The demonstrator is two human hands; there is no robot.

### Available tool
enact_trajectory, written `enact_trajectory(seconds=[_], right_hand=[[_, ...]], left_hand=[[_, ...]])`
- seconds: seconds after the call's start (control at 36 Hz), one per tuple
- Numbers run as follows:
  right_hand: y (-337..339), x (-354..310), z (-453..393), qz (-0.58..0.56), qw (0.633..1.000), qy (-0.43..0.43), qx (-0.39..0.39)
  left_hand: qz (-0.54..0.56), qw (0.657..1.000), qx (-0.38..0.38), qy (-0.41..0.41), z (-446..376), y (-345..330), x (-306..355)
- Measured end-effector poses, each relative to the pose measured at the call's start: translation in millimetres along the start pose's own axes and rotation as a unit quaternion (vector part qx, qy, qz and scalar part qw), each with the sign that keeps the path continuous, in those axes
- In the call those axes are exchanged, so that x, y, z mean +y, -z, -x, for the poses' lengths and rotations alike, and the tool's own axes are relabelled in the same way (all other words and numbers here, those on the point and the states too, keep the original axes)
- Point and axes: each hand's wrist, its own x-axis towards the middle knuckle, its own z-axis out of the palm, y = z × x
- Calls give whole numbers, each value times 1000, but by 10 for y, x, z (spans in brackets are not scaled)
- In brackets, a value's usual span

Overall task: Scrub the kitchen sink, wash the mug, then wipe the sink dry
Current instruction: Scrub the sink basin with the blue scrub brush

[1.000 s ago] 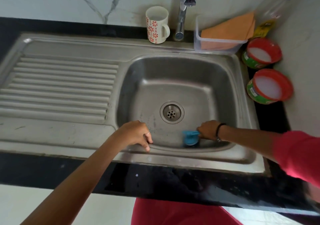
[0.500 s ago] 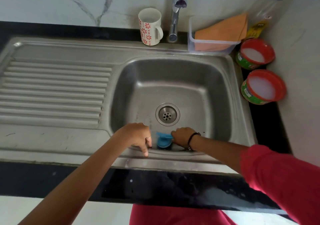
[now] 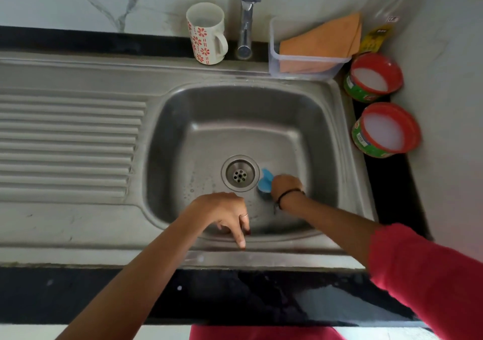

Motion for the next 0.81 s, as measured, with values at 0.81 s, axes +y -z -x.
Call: enact_trajectory(seconds=[0.81], right_hand=[[441, 232, -420, -64, 995, -71, 38]], left_hand=[[9, 997, -72, 10, -195, 87, 54]])
